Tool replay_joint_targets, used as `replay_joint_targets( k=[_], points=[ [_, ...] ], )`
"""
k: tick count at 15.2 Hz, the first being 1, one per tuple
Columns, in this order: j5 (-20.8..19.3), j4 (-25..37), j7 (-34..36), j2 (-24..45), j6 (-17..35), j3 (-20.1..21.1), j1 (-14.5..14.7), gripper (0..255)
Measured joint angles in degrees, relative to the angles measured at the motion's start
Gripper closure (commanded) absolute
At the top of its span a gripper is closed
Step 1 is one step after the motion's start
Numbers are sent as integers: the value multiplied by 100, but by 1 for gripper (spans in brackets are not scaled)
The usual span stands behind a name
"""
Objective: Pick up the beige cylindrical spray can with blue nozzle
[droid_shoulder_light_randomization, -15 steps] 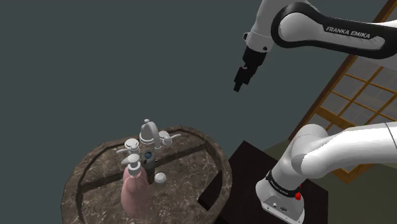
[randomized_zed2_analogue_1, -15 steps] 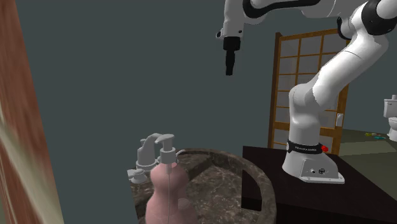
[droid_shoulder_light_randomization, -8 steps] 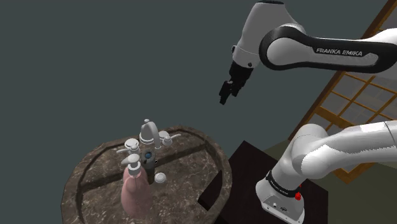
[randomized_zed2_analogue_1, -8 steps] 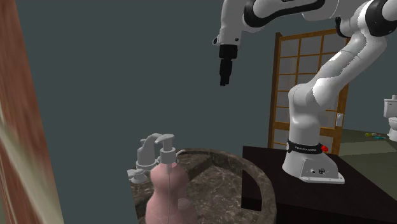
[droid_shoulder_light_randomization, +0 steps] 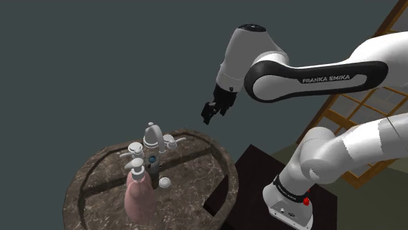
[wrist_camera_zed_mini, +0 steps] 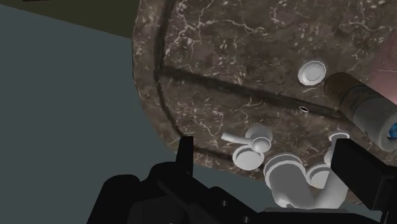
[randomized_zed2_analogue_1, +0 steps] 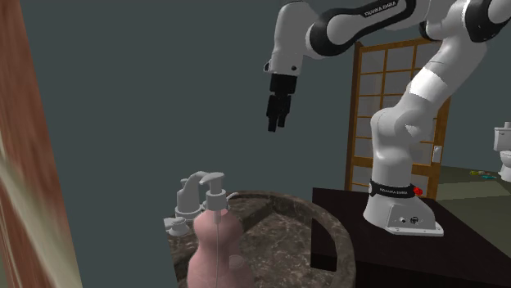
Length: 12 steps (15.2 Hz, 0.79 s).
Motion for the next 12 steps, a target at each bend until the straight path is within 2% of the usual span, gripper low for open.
replay_joint_targets(
  k=[3, 7, 10, 12],
  points=[
    [23, -20, 565, 374, 487, 427, -15, 0],
    [-178, 210, 1392, 1131, 1114, 1025, -201, 0],
    [-539, 483, 2131, 1762, 1497, 1515, -419, 0],
    [-948, 702, 2738, 2279, 1758, 1869, -613, 0]
  ],
)
